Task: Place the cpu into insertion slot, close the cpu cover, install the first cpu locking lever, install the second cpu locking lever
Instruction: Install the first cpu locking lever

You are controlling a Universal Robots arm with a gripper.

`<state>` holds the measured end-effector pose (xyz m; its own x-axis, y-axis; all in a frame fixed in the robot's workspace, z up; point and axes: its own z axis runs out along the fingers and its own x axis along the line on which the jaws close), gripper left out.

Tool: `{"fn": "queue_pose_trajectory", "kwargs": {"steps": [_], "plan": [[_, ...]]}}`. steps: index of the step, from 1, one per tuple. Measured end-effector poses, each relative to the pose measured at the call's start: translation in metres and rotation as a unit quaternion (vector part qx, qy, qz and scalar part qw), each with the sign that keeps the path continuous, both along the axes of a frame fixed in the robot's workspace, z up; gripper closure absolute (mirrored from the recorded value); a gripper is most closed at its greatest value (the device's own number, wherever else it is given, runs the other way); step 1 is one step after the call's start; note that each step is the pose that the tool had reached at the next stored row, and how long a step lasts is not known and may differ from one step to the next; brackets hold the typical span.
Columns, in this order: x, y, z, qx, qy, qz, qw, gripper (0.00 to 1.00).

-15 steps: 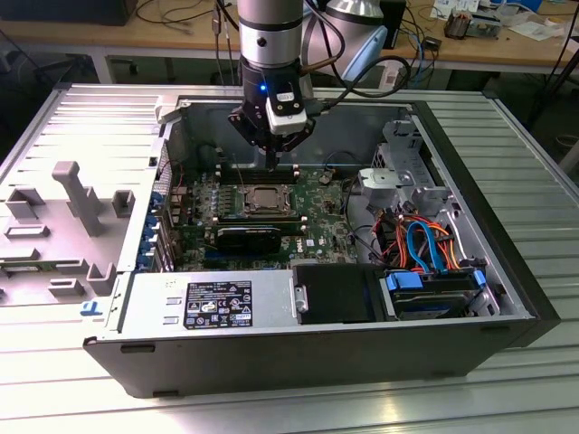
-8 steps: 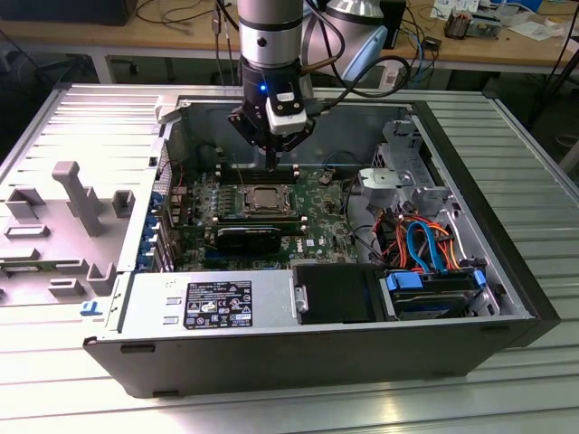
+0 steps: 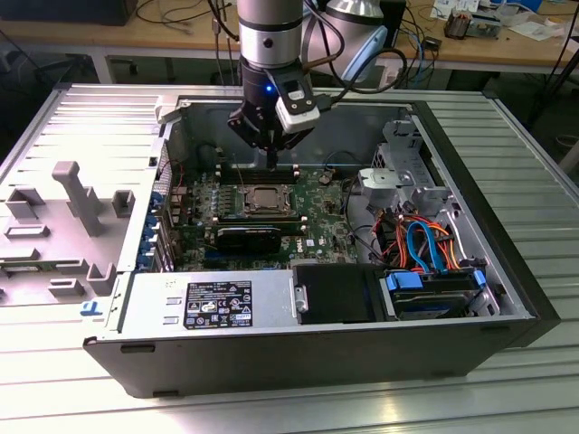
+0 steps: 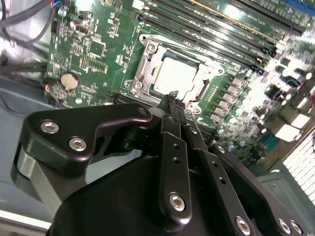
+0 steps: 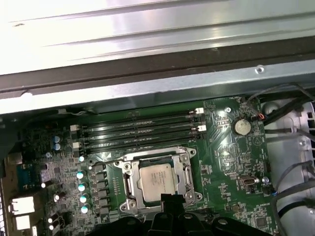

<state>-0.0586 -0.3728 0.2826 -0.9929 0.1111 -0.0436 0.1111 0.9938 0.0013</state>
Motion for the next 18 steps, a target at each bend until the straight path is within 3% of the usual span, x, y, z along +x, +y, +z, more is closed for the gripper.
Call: {"fn": "queue_pose_trajectory", "kwargs": {"steps": [3, 18], "plan": [[-0.0001, 0.0000, 0.0000, 0.0000, 0.0002, 0.017, 0.9998, 0.89], [-0.0061, -0.0001, -0.0001, 0.0000, 0.0002, 0.019, 0.9998, 0.89]]}}
